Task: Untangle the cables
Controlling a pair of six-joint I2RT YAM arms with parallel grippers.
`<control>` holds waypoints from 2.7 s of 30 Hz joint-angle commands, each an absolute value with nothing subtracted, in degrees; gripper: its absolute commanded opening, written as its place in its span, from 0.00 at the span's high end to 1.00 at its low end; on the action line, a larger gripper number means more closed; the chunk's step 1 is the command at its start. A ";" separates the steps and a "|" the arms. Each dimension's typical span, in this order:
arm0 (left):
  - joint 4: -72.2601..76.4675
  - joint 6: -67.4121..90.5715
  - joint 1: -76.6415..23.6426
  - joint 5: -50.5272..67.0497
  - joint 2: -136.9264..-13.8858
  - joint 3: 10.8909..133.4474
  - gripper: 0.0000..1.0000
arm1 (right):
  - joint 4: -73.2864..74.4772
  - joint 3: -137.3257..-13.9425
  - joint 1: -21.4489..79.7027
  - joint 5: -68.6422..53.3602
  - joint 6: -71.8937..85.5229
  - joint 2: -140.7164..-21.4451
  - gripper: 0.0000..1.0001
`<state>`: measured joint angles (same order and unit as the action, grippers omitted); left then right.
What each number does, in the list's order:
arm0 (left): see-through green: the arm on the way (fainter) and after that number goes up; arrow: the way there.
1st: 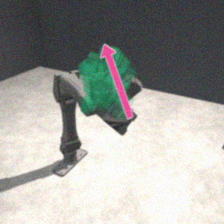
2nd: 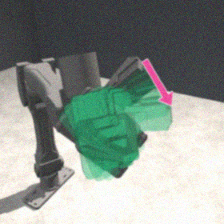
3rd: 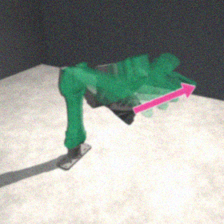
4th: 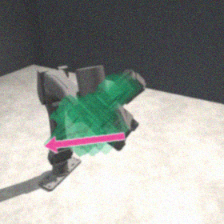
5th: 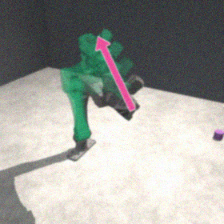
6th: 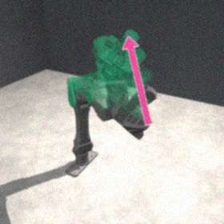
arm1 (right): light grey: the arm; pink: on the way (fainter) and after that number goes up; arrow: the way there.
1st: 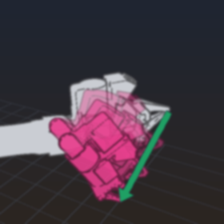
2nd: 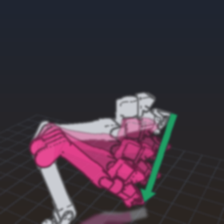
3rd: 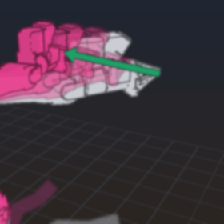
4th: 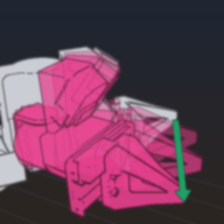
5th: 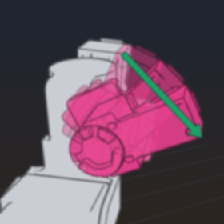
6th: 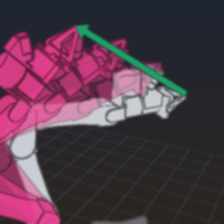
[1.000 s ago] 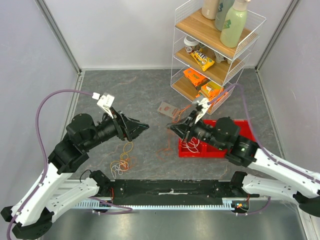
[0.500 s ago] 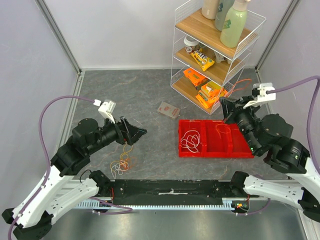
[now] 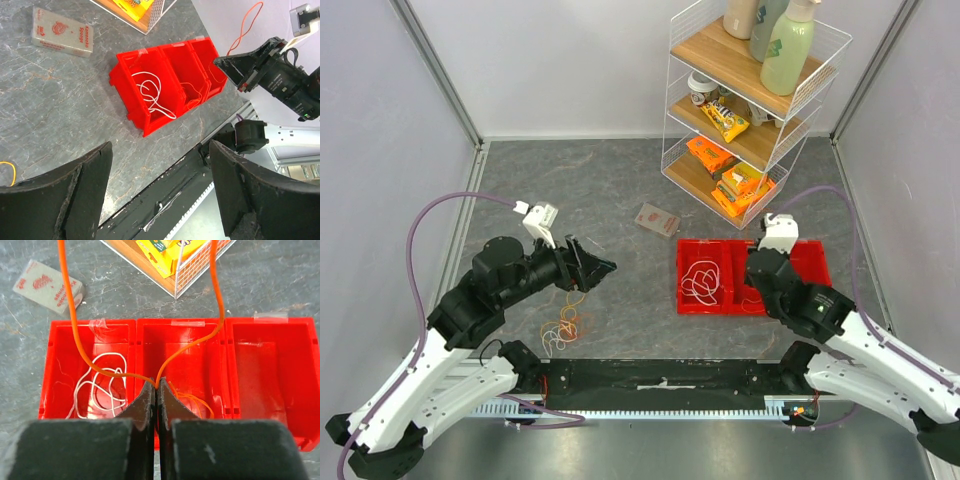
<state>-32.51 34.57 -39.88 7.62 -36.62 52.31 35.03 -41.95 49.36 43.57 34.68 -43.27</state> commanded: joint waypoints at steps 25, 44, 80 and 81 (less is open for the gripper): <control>-32.17 33.14 -39.73 8.53 -34.98 51.24 0.18 | 29.97 -40.60 24.70 5.01 36.56 -57.06 0.43; -29.26 33.75 -39.73 11.60 -37.71 51.06 0.18 | 34.90 -30.41 24.70 9.49 53.79 -44.03 0.46; -28.74 35.07 -39.81 11.87 -36.30 49.83 0.18 | 42.81 -28.04 24.70 13.53 55.47 -46.40 0.49; -28.91 35.24 -39.73 11.78 -36.04 49.83 0.18 | 42.11 -27.78 24.70 13.97 55.02 -47.28 0.50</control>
<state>-30.68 34.63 -39.88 11.09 -37.45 49.84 44.64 -29.30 24.84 11.53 55.81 -44.47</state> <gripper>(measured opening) 0.819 0.521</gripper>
